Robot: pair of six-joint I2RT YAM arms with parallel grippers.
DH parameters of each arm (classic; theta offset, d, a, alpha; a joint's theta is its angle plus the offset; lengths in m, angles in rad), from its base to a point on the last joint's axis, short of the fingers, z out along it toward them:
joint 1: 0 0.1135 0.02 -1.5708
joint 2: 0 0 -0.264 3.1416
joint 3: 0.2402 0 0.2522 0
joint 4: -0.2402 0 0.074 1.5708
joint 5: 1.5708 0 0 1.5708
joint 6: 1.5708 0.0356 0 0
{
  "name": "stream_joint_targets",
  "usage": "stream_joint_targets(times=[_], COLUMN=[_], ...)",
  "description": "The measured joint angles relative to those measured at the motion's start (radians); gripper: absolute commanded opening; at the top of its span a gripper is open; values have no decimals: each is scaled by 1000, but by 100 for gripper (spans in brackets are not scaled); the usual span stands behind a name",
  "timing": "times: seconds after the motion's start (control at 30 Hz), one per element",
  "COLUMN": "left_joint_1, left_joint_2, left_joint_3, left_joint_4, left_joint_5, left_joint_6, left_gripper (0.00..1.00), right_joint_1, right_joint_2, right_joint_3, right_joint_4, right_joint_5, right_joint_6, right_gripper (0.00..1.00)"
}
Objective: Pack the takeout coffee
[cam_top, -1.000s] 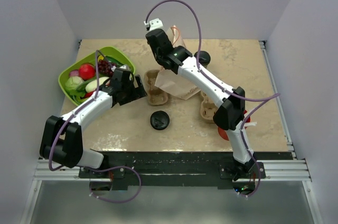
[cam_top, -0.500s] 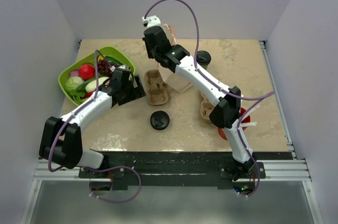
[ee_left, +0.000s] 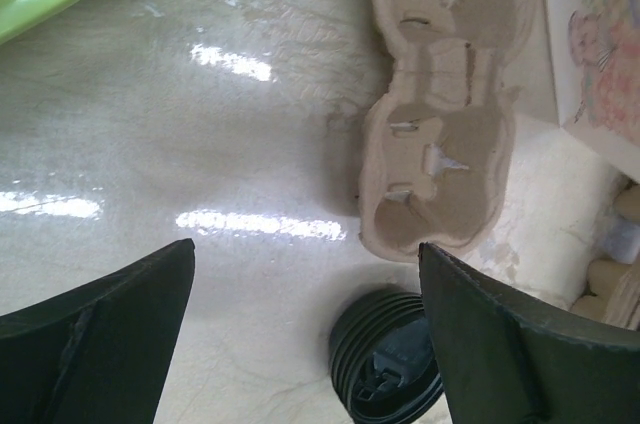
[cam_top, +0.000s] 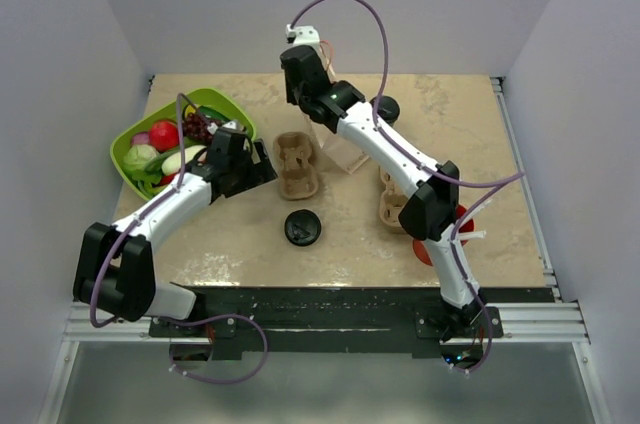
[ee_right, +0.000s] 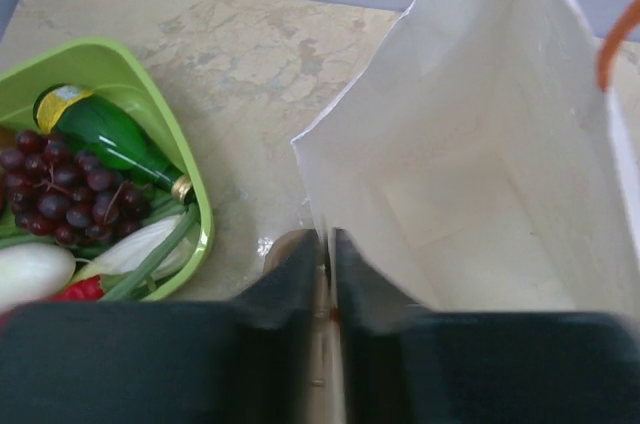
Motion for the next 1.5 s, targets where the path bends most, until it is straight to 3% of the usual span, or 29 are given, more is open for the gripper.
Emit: stream_joint_targets(times=[0.07, 0.17, 0.57, 0.8, 1.0, 1.13, 1.3, 1.43, 1.5], left_joint_1=[0, -3, -14, -14, -6, 38, 156, 232, 240], left_joint_2=[3, 23, 85, 100, 34, -51, -154, -280, -329], left_joint_3=[0, 0, 23, 50, 51, 51, 32, -18, -23], left_joint_4=[20, 50, 66, 67, 0, -64, -120, -162, -183], left_joint_5=[12, 25, 40, 39, -8, -61, -100, -138, -156], left_joint_6=[-7, -16, -22, -21, -21, -21, -22, -27, -32], left_gripper=[97, 97, 97, 100, 100, 100, 100, 100, 100], right_joint_1=[-6, -12, -13, -12, 27, 140, 240, 244, 244], right_joint_2=[-3, -22, -298, -443, -682, -772, -688, -472, -357], right_joint_3=[0, -11, -186, -354, -657, -721, -710, -657, -637], right_joint_4=[1, 14, 147, 217, 288, 299, 293, 244, 213], right_joint_5=[15, 41, 109, 121, -94, -224, -263, -240, -224], right_joint_6=[6, -13, -226, -384, -438, -425, -324, -203, -152], right_gripper=[50, 61, 82, 82, 81, 81, 73, 60, 59])
